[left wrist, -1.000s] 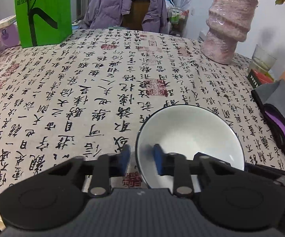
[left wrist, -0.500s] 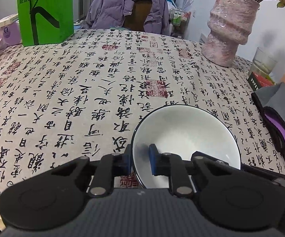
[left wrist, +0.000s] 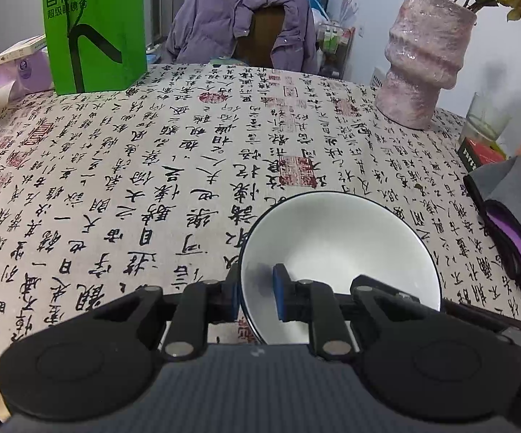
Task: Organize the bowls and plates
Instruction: 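Close both grippers on opposite sides of the white bowl rim, then lift the white bowl off the table with both grippers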
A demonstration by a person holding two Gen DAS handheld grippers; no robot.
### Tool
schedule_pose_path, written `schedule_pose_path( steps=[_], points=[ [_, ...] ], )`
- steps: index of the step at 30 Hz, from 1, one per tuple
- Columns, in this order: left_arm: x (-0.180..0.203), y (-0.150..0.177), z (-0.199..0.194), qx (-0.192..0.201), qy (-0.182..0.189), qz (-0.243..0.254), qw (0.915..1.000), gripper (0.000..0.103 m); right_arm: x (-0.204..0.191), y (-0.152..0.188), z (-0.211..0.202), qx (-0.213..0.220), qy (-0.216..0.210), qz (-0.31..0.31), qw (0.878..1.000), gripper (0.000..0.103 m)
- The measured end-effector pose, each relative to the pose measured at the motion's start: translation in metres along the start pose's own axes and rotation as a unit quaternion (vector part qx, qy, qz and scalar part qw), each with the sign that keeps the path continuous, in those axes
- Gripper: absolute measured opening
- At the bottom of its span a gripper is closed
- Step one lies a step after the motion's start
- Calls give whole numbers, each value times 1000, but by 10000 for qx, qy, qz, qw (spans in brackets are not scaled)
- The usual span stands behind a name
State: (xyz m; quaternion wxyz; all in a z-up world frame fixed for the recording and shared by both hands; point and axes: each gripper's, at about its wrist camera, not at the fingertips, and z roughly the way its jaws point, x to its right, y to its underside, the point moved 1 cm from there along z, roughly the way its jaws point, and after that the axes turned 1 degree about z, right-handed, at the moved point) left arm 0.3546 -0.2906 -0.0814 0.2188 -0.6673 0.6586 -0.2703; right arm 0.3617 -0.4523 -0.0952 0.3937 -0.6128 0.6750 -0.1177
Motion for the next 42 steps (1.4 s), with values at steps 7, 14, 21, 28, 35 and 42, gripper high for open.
schedule_pose_path(
  steps=[7,14,21,28,35,42],
  points=[
    [-1,3,-14,297,-44,105,9995,18,-6,-1,-10,242,-157,-46,9996,16],
    [-3,5,-30,516,-129,139,9985,18,-13,1,-20,428,-289,-55,9987,16],
    [-10,9,-42,588,-150,93,9981,19,-23,5,-29,572,-340,-156,9977,16],
    [-21,14,-56,701,-147,71,9974,19,-36,11,-37,680,-387,-300,9965,16],
    [-33,16,-68,788,-85,-46,9968,18,-52,15,-42,708,-371,-454,9958,16],
    [-48,17,-78,816,9,-128,9966,18,-69,17,-47,731,-313,-475,9957,16]
  ],
)
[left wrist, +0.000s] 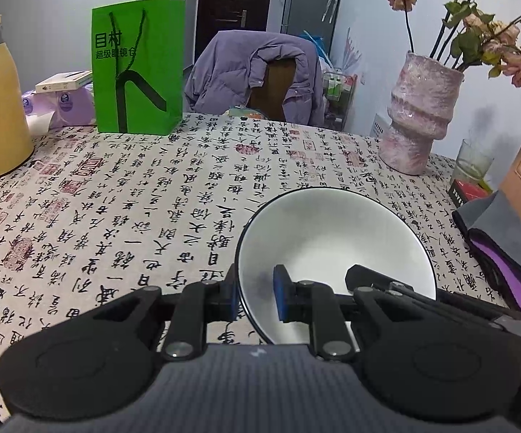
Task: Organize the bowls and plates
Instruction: 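Lift the white bowl off the table with both grippers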
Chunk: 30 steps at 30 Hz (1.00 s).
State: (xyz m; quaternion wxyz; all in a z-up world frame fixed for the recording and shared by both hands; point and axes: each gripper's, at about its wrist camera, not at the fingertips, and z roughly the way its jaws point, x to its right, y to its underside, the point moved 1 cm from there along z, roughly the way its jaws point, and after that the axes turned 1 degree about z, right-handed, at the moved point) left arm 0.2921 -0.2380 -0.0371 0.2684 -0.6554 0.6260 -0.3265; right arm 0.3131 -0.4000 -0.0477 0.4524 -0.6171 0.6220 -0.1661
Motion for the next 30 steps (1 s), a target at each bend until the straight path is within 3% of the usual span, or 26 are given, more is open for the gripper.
schedule_pose_path(
  steps=[30],
  points=[
    [-39,15,-71,360,102,-52,9993,18,-60,22,-57,398,40,-81,9992,16]
  ],
)
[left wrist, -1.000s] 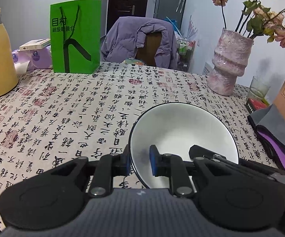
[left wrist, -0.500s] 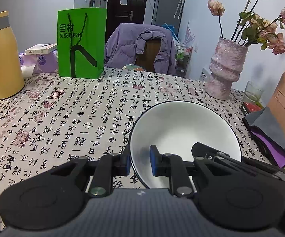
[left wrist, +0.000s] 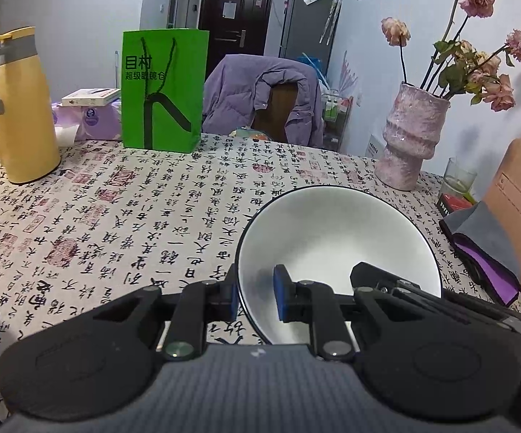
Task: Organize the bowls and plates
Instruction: 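Lift the white bowl off the table with both grippers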
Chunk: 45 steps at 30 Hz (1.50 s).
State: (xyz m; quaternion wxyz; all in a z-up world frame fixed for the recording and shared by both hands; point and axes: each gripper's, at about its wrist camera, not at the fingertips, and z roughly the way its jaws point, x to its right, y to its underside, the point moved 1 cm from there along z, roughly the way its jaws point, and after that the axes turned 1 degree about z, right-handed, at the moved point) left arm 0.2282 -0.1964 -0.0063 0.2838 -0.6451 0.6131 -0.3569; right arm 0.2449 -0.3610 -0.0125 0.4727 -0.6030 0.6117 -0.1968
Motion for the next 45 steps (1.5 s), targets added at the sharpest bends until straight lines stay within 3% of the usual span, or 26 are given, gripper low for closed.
schedule_pose_path(
  steps=[45],
  points=[
    [-83,17,-84,371,-96,-449,9983,18,-100,27,-45,167,-223,-397,9988,16]
  ],
)
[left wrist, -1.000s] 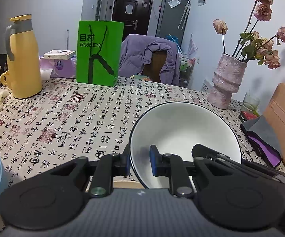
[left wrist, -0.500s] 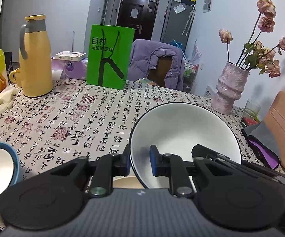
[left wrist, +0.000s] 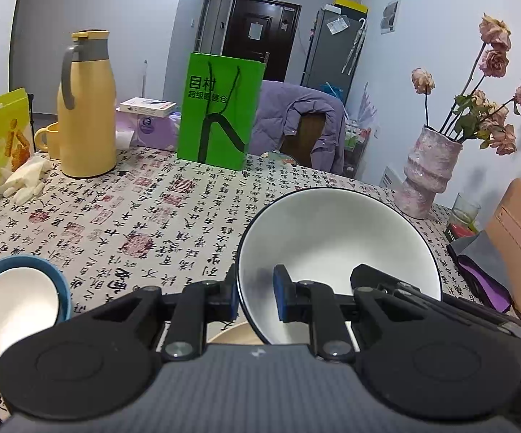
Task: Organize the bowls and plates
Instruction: 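Lift the white bowl off the table with both grippers, then carry the held white bowl toward the blue bowl by the black bag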
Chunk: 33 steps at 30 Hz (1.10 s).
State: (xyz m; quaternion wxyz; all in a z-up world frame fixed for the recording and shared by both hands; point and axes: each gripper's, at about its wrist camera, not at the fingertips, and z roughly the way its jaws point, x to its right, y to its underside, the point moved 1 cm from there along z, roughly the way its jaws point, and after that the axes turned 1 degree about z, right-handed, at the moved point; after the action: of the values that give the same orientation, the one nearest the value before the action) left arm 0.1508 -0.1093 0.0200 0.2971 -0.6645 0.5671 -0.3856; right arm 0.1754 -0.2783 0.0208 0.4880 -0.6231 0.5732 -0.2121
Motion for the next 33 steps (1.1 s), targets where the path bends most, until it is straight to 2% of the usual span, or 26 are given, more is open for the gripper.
schedule_pose_path(
  steps=[33],
  points=[
    [-49,2,-36,227,-96,-275,9993,18,-55,15,-8,60,-177,-145,9997,16]
  ],
)
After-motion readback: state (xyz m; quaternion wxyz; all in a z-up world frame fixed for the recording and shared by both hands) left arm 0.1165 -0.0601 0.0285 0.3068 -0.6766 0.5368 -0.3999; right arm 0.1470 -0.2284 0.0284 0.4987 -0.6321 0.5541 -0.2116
